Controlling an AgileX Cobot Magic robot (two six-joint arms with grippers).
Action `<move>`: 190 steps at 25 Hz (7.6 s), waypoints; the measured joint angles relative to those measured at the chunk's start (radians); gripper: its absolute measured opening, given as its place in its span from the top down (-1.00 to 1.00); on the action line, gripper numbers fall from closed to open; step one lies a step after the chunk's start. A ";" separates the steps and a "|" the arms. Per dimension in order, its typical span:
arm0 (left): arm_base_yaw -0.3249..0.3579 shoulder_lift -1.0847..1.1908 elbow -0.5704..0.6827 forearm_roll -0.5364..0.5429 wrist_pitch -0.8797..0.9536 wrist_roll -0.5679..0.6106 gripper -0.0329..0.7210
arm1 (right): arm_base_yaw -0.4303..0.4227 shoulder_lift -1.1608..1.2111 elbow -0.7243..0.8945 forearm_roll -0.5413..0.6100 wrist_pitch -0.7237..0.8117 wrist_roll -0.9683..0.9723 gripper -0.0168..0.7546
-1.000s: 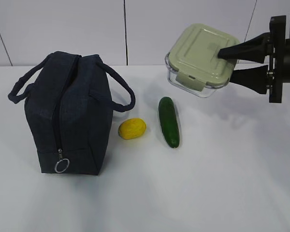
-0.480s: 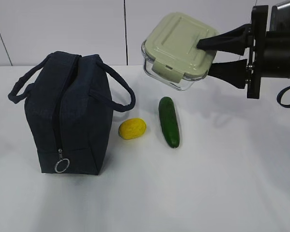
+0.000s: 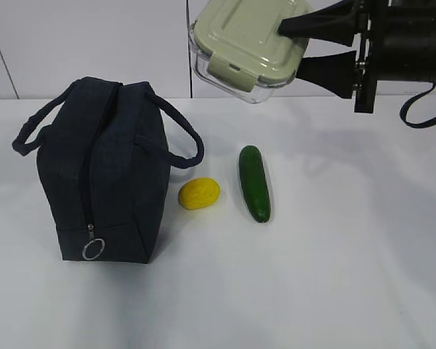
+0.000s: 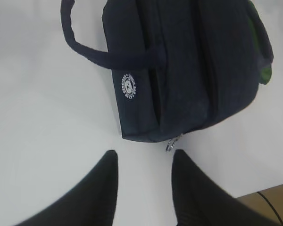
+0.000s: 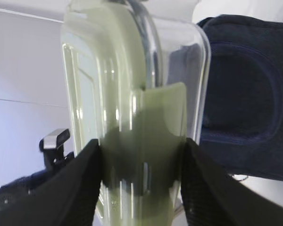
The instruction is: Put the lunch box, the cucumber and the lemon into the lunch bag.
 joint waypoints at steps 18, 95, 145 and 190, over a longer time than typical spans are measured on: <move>0.000 0.601 -0.453 -0.182 0.098 0.153 0.06 | 0.026 0.000 -0.031 0.021 0.002 0.001 -0.01; -0.108 0.696 -0.607 -0.679 0.298 0.330 0.95 | 0.337 0.406 -0.320 0.055 -0.255 -0.020 -0.01; -0.066 0.755 -0.605 -0.572 0.220 0.291 0.95 | 0.375 0.577 -0.419 0.097 -0.108 -0.032 -0.11; 0.087 0.807 -0.612 -0.261 0.297 0.181 0.95 | 0.373 0.577 -1.195 -1.270 0.099 0.636 -0.11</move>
